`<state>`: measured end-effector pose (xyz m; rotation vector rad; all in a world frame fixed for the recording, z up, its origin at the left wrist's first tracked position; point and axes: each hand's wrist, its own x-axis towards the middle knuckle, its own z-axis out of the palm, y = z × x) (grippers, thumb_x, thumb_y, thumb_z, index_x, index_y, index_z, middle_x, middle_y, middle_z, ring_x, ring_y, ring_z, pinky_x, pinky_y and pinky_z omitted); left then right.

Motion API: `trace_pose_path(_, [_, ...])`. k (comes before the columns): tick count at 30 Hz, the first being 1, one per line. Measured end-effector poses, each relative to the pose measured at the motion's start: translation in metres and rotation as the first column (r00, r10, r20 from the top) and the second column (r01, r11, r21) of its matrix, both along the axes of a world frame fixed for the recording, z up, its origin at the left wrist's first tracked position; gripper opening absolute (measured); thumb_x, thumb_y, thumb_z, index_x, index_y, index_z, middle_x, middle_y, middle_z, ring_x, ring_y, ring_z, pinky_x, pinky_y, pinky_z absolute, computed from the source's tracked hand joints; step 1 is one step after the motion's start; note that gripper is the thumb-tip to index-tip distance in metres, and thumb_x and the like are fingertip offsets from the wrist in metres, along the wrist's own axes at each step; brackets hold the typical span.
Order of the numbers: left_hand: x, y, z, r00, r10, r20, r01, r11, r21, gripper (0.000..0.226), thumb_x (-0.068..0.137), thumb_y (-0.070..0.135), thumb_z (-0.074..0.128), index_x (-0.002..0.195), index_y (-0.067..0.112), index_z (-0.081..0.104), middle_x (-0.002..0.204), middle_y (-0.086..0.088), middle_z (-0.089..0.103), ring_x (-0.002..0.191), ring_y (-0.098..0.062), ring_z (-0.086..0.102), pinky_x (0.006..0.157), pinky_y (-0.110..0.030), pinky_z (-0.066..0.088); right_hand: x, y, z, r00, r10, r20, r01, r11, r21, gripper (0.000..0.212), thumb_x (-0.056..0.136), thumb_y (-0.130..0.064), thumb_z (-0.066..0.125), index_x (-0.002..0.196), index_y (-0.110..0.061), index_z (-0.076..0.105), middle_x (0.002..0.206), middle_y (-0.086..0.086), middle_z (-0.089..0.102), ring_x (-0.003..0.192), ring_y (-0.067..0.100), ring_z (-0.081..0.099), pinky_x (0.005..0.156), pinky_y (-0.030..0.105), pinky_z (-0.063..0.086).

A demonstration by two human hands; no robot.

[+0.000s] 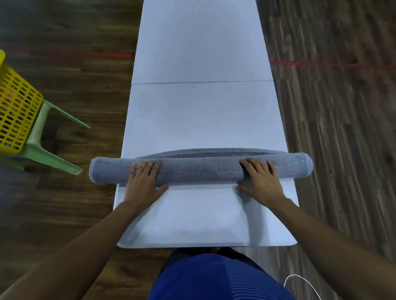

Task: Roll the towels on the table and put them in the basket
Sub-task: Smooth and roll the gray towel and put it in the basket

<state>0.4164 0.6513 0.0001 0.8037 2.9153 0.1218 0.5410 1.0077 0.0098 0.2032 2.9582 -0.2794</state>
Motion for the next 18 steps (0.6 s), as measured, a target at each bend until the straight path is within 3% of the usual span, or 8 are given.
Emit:
trace_pose_path(2, [-0.005, -0.005, -0.001, 0.998, -0.032, 0.052, 0.035, 0.996, -0.076, 0.078, 0.072, 0.031, 0.079, 0.14, 0.011, 0.046, 0.137, -0.013, 0.052, 0.128, -0.035, 0.045, 0.115, -0.056, 0.022, -0.004, -0.002, -0.005, 1.0, -0.007, 0.001, 0.007, 0.999, 0.041, 0.07, 0.075, -0.036, 0.075, 0.137, -0.022, 0.046, 0.136, 0.002, 0.052, 0.128, 0.026, 0.046, 0.112, 0.048, 0.014])
trace_pose_path(5, [-0.016, -0.002, 0.005, 0.999, -0.03, 0.038, 0.032, 0.998, -0.054, 0.065, 0.072, 0.018, 0.073, 0.133, 0.013, 0.052, 0.126, -0.011, 0.06, 0.118, -0.032, 0.052, 0.11, -0.051, 0.032, -0.018, 0.0, 0.0, 0.999, -0.034, -0.01, 0.034, 0.998, 0.055, 0.056, 0.075, -0.026, 0.071, 0.128, -0.024, 0.053, 0.125, 0.0, 0.06, 0.119, 0.025, 0.052, 0.107, 0.044, 0.02])
trace_pose_path(8, [-0.031, 0.005, 0.02, 0.994, -0.06, 0.096, 0.067, 0.996, -0.066, 0.045, 0.072, 0.037, 0.06, 0.113, 0.019, 0.063, 0.103, -0.007, 0.069, 0.099, -0.027, 0.06, 0.1, -0.045, 0.031, -0.035, 0.01, 0.017, 0.994, -0.001, 0.11, 0.001, 1.0, -0.004, 0.05, 0.076, -0.043, 0.062, 0.123, -0.027, 0.057, 0.121, -0.002, 0.063, 0.117, 0.023, 0.053, 0.107, 0.044, 0.02])
trace_pose_path(10, [-0.043, 0.008, 0.029, 0.976, -0.028, 0.216, 0.047, 0.995, -0.085, 0.053, 0.069, 0.053, 0.04, 0.104, 0.022, 0.064, 0.092, -0.004, 0.071, 0.091, -0.027, 0.062, 0.095, -0.042, 0.031, -0.045, 0.02, 0.026, 0.973, -0.008, 0.231, 0.029, 0.996, -0.088, 0.053, 0.071, -0.054, 0.051, 0.117, -0.029, 0.057, 0.112, -0.003, 0.065, 0.114, 0.021, 0.054, 0.109, 0.045, 0.018])
trace_pose_path(12, [-0.055, 0.011, 0.032, 0.961, 0.072, 0.267, -0.067, 0.997, -0.027, 0.057, 0.074, 0.053, 0.04, 0.115, 0.02, 0.062, 0.1, -0.007, 0.071, 0.098, -0.029, 0.063, 0.097, -0.042, 0.034, -0.052, 0.029, 0.028, 0.976, -0.075, 0.206, 0.093, 0.992, -0.08, 0.06, 0.07, -0.057, 0.041, 0.122, -0.031, 0.053, 0.116, -0.003, 0.063, 0.116, 0.019, 0.053, 0.111, 0.045, 0.015])
trace_pose_path(14, [-0.065, 0.01, 0.026, 0.966, 0.18, 0.185, -0.193, 0.98, 0.054, 0.052, 0.088, 0.049, 0.045, 0.128, 0.016, 0.056, 0.116, -0.012, 0.067, 0.108, -0.033, 0.06, 0.099, -0.046, 0.038, -0.057, 0.037, 0.023, 0.984, -0.166, 0.068, 0.169, 0.985, -0.041, 0.06, 0.08, -0.062, 0.04, 0.131, -0.032, 0.048, 0.131, -0.002, 0.057, 0.123, 0.021, 0.049, 0.112, 0.045, 0.014])
trace_pose_path(16, [-0.067, 0.002, 0.017, 0.979, 0.132, 0.153, -0.143, 0.988, 0.063, 0.059, 0.093, 0.059, 0.039, 0.133, 0.017, 0.051, 0.126, -0.012, 0.062, 0.113, -0.033, 0.056, 0.101, -0.05, 0.04, -0.059, 0.042, 0.019, 0.99, -0.131, 0.055, 0.134, 0.989, -0.054, 0.064, 0.084, -0.069, 0.045, 0.136, -0.032, 0.043, 0.138, -0.003, 0.052, 0.127, 0.022, 0.046, 0.115, 0.047, 0.015])
trace_pose_path(18, [-0.064, -0.01, 0.008, 0.983, -0.018, 0.184, 0.017, 1.0, 0.009, 0.075, 0.086, 0.069, 0.046, 0.14, 0.017, 0.041, 0.136, -0.01, 0.055, 0.121, -0.031, 0.052, 0.107, -0.052, 0.036, -0.059, 0.048, 0.013, 0.993, -0.009, 0.12, 0.014, 0.999, -0.041, 0.082, 0.073, -0.08, 0.044, 0.141, -0.034, 0.037, 0.14, -0.004, 0.049, 0.13, 0.023, 0.044, 0.115, 0.049, 0.017])
